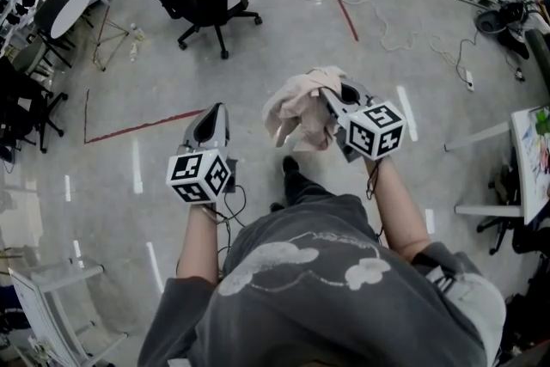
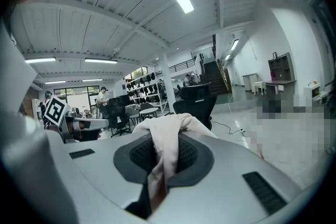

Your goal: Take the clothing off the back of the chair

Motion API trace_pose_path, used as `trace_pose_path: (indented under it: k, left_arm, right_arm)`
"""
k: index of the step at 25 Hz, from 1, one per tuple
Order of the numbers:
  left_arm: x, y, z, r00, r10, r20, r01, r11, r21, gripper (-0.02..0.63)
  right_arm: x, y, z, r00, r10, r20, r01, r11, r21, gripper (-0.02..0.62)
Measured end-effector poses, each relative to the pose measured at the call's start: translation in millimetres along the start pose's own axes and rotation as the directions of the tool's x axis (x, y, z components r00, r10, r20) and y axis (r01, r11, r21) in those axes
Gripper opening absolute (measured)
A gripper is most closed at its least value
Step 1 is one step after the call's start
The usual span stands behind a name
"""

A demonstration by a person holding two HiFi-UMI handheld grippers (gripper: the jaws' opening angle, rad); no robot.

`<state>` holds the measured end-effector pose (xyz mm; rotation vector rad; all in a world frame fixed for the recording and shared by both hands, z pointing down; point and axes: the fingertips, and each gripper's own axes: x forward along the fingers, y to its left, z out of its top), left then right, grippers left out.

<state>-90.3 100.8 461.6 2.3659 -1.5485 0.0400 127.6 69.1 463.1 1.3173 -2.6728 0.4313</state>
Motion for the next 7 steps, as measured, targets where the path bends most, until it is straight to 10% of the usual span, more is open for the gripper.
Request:
trace_pose_path:
  k: [7]
  left_arm:
    - [9.3, -1.2, 7.3, 1.000, 0.000, 0.001, 0.000, 1.000, 0.026, 0.000]
  right_arm:
    - [-0.1, -8.0, -1.7, 1.000, 0.006, -0.022, -0.006, 1.000, -0.007, 0.018]
